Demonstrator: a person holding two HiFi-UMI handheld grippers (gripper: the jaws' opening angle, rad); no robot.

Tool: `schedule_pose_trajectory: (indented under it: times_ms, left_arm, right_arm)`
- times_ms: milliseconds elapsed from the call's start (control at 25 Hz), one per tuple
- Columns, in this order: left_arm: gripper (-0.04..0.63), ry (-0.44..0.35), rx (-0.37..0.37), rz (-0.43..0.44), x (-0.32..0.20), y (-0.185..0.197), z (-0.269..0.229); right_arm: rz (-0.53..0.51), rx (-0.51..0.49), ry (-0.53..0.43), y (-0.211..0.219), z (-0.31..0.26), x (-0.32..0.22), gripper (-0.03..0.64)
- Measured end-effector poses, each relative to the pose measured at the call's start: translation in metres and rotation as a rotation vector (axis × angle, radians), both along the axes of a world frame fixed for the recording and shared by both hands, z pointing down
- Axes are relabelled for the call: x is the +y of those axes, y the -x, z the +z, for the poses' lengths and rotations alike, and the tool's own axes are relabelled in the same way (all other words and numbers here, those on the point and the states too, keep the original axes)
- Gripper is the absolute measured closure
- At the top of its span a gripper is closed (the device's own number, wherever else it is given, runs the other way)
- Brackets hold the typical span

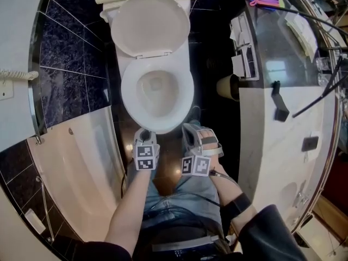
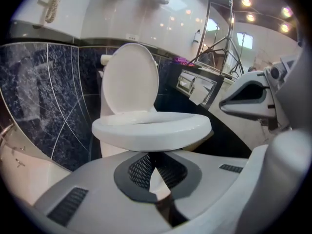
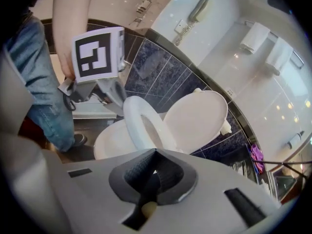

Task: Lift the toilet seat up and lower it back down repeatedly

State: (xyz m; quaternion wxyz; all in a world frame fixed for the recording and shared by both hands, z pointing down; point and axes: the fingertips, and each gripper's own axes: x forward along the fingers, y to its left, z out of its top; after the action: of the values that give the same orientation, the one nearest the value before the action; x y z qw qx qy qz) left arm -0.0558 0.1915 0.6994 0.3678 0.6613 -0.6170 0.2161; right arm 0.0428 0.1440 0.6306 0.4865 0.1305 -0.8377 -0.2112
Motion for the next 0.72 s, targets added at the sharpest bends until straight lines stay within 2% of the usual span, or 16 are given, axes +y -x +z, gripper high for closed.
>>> schedule_pose_trajectory:
  times_ms: [240,520,720]
  left_arm:
    - [0.595,0.056,-0.024,0.027,0.032,-0.014,0.058]
    - [0.595,0.082,-0.068,0.055,0.054,-0.026,0.123]
    - [0.595,0.121,-0.063,0.057,0.07,-0.033,0.168]
  right_arm:
    - [0.174,-0.075,0.016,-0.004,0.03,-0.041,0.6]
    - [0.23,-0.105,0.035,-0.001,0.087,-0.065,0.6]
    - [0.242,-0.09,0.052,-0.008,0.122,-0.061,0.6]
